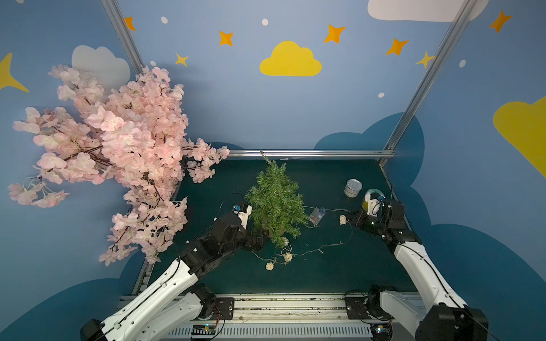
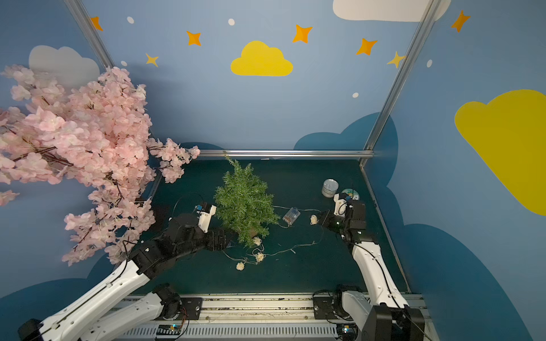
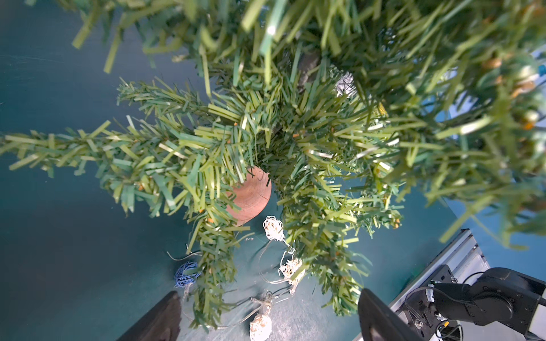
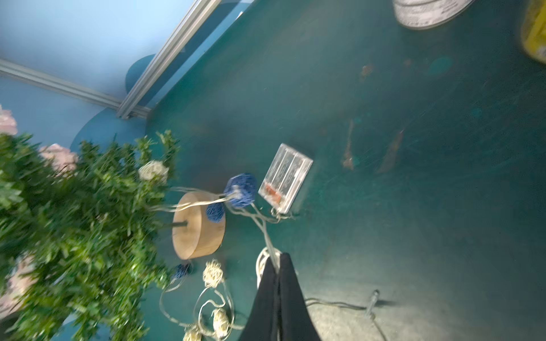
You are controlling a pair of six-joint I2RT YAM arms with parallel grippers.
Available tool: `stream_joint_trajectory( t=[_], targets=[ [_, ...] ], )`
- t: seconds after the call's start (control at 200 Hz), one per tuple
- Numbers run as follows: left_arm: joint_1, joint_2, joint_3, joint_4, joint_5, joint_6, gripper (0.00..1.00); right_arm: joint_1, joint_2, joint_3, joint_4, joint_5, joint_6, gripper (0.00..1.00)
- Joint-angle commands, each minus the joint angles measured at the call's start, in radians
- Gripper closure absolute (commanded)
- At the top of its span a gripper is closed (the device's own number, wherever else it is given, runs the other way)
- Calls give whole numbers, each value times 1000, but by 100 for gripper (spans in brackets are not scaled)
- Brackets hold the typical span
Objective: Remove string lights from the small christmas tree
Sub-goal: Place the light string at the center of the board.
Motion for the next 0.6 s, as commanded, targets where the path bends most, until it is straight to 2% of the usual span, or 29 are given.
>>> stream_joint_trajectory(
  t=[0.0,0.16,0.32,0.441,0.596],
  targets=[
    [0,-2,-2,-3,-15,6,7,-6,25,66,24,58,-36,100],
    [0,-4,-8,-5,-18,8,7,-72,25,66,-41,173,-25,100],
    [0,0,-9,-3,-18,8,7,-170,49,53,-61,141,-10,100],
    [0,-2,-11,-1,-18,9,7,-195,49,48,-51,108,-4,100],
    [0,-12,-11,-9,-24,8,7,-213,-7,42,-60,162,8,100]
  ],
)
